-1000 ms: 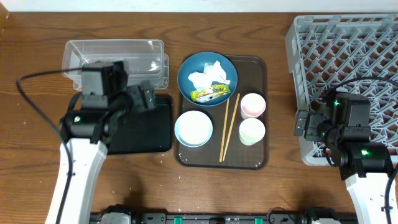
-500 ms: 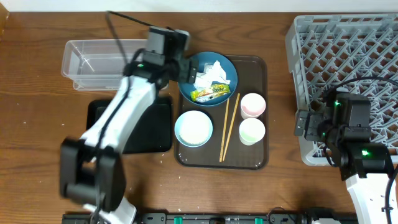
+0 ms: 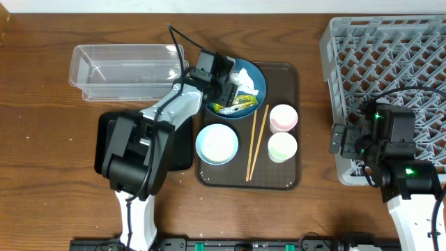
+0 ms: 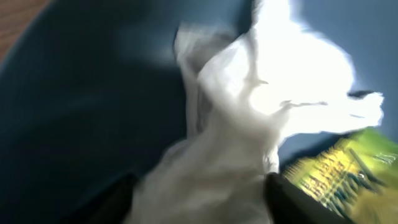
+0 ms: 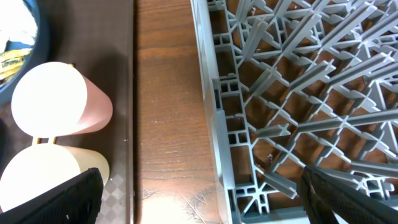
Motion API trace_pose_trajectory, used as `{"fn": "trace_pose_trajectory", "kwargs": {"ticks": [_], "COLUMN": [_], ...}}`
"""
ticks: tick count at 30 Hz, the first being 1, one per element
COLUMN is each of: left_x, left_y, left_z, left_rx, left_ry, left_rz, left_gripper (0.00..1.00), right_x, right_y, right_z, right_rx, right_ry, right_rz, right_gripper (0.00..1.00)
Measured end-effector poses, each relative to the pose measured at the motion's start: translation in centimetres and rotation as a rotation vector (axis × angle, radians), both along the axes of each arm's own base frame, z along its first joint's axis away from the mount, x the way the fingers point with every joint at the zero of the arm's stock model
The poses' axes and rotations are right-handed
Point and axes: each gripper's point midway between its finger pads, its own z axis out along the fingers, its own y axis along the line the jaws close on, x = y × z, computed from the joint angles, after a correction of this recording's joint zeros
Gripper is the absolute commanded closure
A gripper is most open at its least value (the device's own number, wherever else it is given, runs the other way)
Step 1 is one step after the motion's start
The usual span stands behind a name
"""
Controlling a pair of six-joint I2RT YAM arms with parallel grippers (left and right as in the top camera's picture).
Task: Sort waste into correct bins and load items into the dishwasher rack
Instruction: 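Move the left gripper over the blue plate toward the white tissue, then carry the tissue to the clear plastic bin and release it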
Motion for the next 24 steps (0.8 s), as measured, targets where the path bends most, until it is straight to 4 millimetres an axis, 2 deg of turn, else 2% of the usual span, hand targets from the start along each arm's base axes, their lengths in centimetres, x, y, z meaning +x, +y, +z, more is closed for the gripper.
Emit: {"fn": "trace_pose_trajectory", "kwargs": {"ticks": [4,8,11,13,15,17,19,22,24], "left_x": [0.1,-0.2,-0.4,-0.3,-0.1,0.3,0.7,1.7,2.2], "left_y": [0.1,0.2,0.3,0.5,1.0,2.2,4.1,8.0,10.4], "left_z": [-0.1,-0.2,0.9,3.4,6.9,11.1,14.4,17.5,17.7], "left_rx": [0.001,0.008,0.005,-0.008,-0.023,-0.030,-0.025,0.005,0.028], "left_ry": [0.000,0.007,0.005,-0.029,-0.090,-0.175,-0.247,-0.320,-0.329], "left_rz": [0.004,-0.002,0.003,0.008,0.022,0.062,0.119,0.227,0.288], "left_gripper": [0.92,0.94,0.94,0.94,0.94,0.94,0.94,0.94,0.94], "right_x": [-0.1,-0.1,-0.1,-0.2,-0.2,-0.1,-0.1,-0.2,-0.2], "right_y": [0.0,0.1,0.1,0.1,0.1,0.1,0.1,0.1,0.1], "right_z": [-0.1,-0.1,-0.1,-0.1,-0.1,-0.1,-0.1,-0.1,-0.1], "right_rx": [0.001,0.003,0.003,0.003,0.003,0.003,0.003,0.003,0.003], "right_ry": [0.005,0.007,0.007,0.008,0.008,0.007,0.007,0.008,0.008], "right_rz": [0.001,0.002,0.002,0.002,0.002,0.002,0.002,0.002,0.002], "right_gripper": [0.01,0.01,0.01,0.01,0.01,0.01,0.01,0.01,0.01]}}
